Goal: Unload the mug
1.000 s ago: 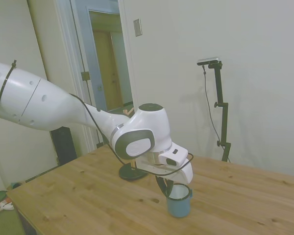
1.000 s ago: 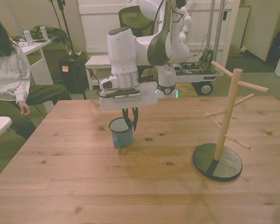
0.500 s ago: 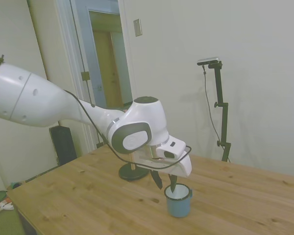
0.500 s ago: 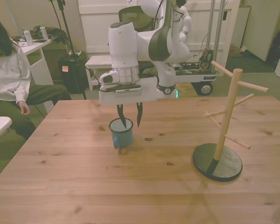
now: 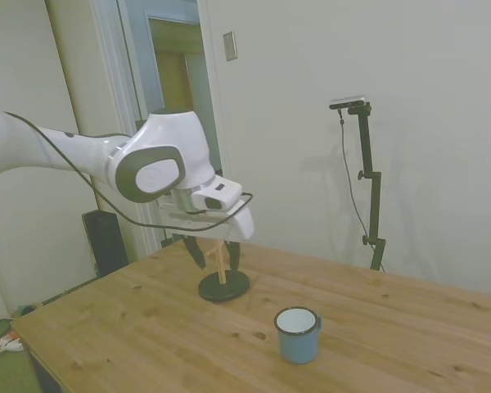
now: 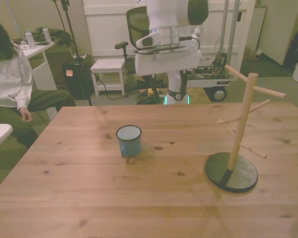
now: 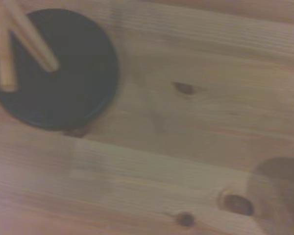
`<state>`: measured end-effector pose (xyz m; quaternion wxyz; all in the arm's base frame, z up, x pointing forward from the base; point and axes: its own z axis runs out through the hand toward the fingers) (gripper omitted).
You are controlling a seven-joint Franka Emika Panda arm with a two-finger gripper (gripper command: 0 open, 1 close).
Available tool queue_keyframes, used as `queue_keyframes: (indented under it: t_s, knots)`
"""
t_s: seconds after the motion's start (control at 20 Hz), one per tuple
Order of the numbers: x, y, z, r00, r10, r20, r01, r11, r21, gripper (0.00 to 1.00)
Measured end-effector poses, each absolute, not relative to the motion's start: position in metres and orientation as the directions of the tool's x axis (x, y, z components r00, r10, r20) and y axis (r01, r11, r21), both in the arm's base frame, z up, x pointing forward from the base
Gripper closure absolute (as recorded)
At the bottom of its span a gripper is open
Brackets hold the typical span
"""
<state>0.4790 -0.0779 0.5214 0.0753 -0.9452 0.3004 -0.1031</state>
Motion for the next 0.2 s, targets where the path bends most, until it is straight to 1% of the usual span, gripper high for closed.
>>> queue_keyframes:
  t_s: [0.2]
  knots:
    - [0.464,-0.036,0.517,0.806,-0.578,0.129,-0.547,-0.809,-0.215,0.0]
